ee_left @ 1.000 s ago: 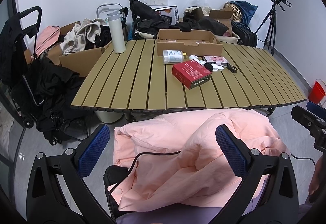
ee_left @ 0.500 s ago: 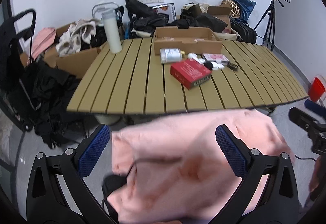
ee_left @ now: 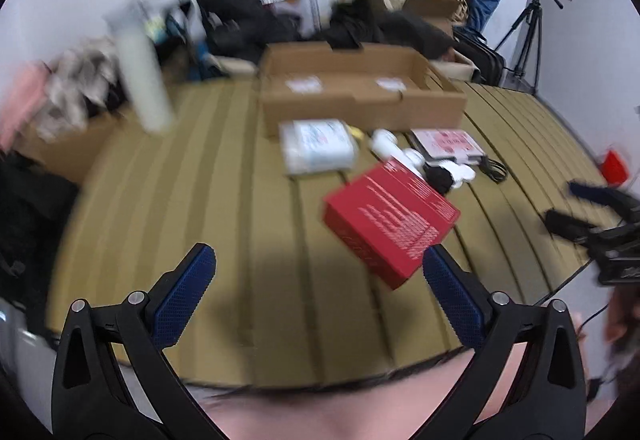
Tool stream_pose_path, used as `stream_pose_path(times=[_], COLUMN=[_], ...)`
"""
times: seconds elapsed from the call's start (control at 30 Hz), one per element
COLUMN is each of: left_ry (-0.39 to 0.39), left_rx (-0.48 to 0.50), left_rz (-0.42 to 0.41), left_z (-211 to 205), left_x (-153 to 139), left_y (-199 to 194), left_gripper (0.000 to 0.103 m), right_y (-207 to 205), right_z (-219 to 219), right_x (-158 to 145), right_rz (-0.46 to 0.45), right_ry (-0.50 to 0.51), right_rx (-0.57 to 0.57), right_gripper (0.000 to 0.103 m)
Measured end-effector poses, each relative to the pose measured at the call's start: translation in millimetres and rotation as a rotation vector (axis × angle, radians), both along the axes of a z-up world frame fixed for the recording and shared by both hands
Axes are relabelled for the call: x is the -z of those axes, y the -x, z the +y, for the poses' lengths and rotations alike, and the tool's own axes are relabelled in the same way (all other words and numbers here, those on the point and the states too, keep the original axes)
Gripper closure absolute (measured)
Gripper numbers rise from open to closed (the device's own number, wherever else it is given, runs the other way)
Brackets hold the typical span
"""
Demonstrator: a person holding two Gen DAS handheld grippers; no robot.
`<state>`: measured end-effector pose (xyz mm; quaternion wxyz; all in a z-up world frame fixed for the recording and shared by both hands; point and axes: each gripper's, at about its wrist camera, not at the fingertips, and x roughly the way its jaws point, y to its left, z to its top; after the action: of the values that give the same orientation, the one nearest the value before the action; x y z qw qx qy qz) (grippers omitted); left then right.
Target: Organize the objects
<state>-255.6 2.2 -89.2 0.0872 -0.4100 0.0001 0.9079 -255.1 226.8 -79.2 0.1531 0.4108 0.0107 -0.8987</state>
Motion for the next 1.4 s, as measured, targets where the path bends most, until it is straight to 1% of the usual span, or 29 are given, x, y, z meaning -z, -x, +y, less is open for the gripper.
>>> stream_pose_path(times=[0.03, 0.07, 0.1, 0.13, 0.17, 0.2, 0.23, 0.27, 0.3, 0.33, 0.37, 0.4, 0.47, 0.5, 0.53, 0.6, 0.67, 0.73, 0.8, 0.87, 0.97, 1.0, 1.03, 1.1, 1.17, 1.23, 1.3, 1.37, 1.4], left_ry=[-0.025, -0.048, -0.073, -0.117, -0.147, -0.172, -0.197, -0.206, -0.197, -0.181, -0.179, -0.198, -0.230, -0.233, -0.235, -0.223, -0.239, -0.251, -0.244, -0.240, -0.270, -0.262, -0.246, -0.223, -0.207, -0.207, -0.198, -0.197, -0.189], left_rx=[0.017, 0.034, 0.045, 0.060, 0.068, 0.077, 0.097, 0.113, 0.113, 0.103, 0.100, 0.106, 0.098, 0.099, 0.116, 0.117, 0.106, 0.101, 0.112, 0.110, 0.115, 0.125, 0.131, 0.149, 0.159, 0.155, 0.149, 0.120, 0.105], left_rz=[-0.019, -0.042, -0.058, -0.082, -0.100, -0.122, -0.141, -0.151, -0.148, -0.126, -0.116, -0.113, -0.145, -0.166, -0.169, -0.152, -0.158, -0.161, -0.129, -0.086, -0.022, -0.008, 0.003, 0.014, 0.018, 0.010, -0.015, -0.074, -0.100], left_z=[4.9, 10.1, 14.6, 18.6, 19.8, 23.2, 25.9, 27.4, 26.9, 23.1, 16.4, 8.6, -3.4, -5.2, -3.8, -2.2, -5.1, -6.0, -2.1, -0.9, -2.3, -1.3, -0.1, 1.4, 2.2, 1.5, 0.5, -4.0, -5.6], left_x=[10.8, 20.5, 27.2, 36.4, 42.3, 47.3, 50.9, 53.3, 54.2, 53.8, 53.4, 54.5, 59.3, 62.5, 64.6, 65.7, 65.9, 63.8, 53.5, 37.5, 3.9, -6.7, -19.0, -41.2, -60.8, -71.0, -68.6, -51.9, -39.7], left_y=[9.2, 17.2, 21.3, 28.7, 32.9, 39.1, 43.3, 45.2, 43.5, 38.9, 34.4, 29.5, 27.2, 28.4, 29.6, 30.9, 31.9, 30.1, 21.8, 16.0, 22.3, 29.6, 41.9, 75.7, 122.7, 176.1, 223.2, 272.2, 293.6], left_gripper=[0.009, 0.012, 0.018, 0.025, 0.029, 0.035, 0.039, 0.042, 0.045, 0.046, 0.046, 0.046, 0.042, 0.042, 0.042, 0.042, 0.044, 0.046, 0.046, 0.046, 0.046, 0.046, 0.046, 0.046, 0.046, 0.046, 0.046, 0.046, 0.048], right_y=[11.8, 24.3, 34.4, 45.6, 56.7, 68.2, 74.6, 80.8, 83.7, 80.5, 75.1, 65.1, 46.4, 44.6, 44.3, 48.0, 49.7, 51.9, 50.7, 44.9, 40.2, 43.7, 49.2, 73.1, 105.1, 144.8, 195.4, 245.0, 265.4], right_z=[-1.5, -4.0, -7.3, -12.6, -19.1, -25.5, -30.1, -33.8, -36.9, -40.0, -40.0, -42.2, -45.4, -47.5, -49.1, -52.9, -55.9, -54.4, -52.7, -53.0, -50.2, -47.8, -45.6, -47.0, -50.9, -58.1, -70.9, -81.6, -84.5], right_x=[11.4, 23.7, 32.2, 38.3, 46.1, 52.8, 59.5, 65.6, 71.6, 76.6, 78.0, 78.2, 80.2, 82.4, 83.9, 84.8, 83.8, 84.2, 82.2, 71.3, 44.8, 33.9, 23.9, 1.9, -18.6, -35.6, -44.1, -39.3, -32.8], right_rz=[-0.037, -0.067, -0.086, -0.101, -0.115, -0.132, -0.148, -0.169, -0.197, -0.225, -0.232, -0.232, -0.231, -0.234, -0.233, -0.229, -0.220, -0.228, -0.244, -0.216, -0.164, -0.148, -0.135, -0.127, -0.119, -0.105, -0.129, -0.174, -0.200], right_ry=[0.039, 0.091, 0.112, 0.122, 0.120, 0.125, 0.143, 0.172, 0.207, 0.233, 0.251, 0.265, 0.289, 0.288, 0.290, 0.284, 0.277, 0.291, 0.303, 0.294, 0.303, 0.313, 0.323, 0.336, 0.329, 0.325, 0.325, 0.326, 0.331], right_rx=[-0.025, -0.037, -0.041, -0.048, -0.058, -0.067, -0.077, -0.086, -0.093, -0.097, -0.114, -0.140, -0.185, -0.189, -0.178, -0.168, -0.170, -0.167, -0.165, -0.174, -0.173, -0.168, -0.165, -0.178, -0.183, -0.173, -0.160, -0.139, -0.127], right_gripper=[0.008, 0.023, 0.032, 0.036, 0.046, 0.055, 0.058, 0.063, 0.068, 0.069, 0.069, 0.069, 0.069, 0.069, 0.069, 0.067, 0.063, 0.062, 0.062, 0.063, 0.063, 0.063, 0.063, 0.063, 0.063, 0.063, 0.063, 0.063, 0.063])
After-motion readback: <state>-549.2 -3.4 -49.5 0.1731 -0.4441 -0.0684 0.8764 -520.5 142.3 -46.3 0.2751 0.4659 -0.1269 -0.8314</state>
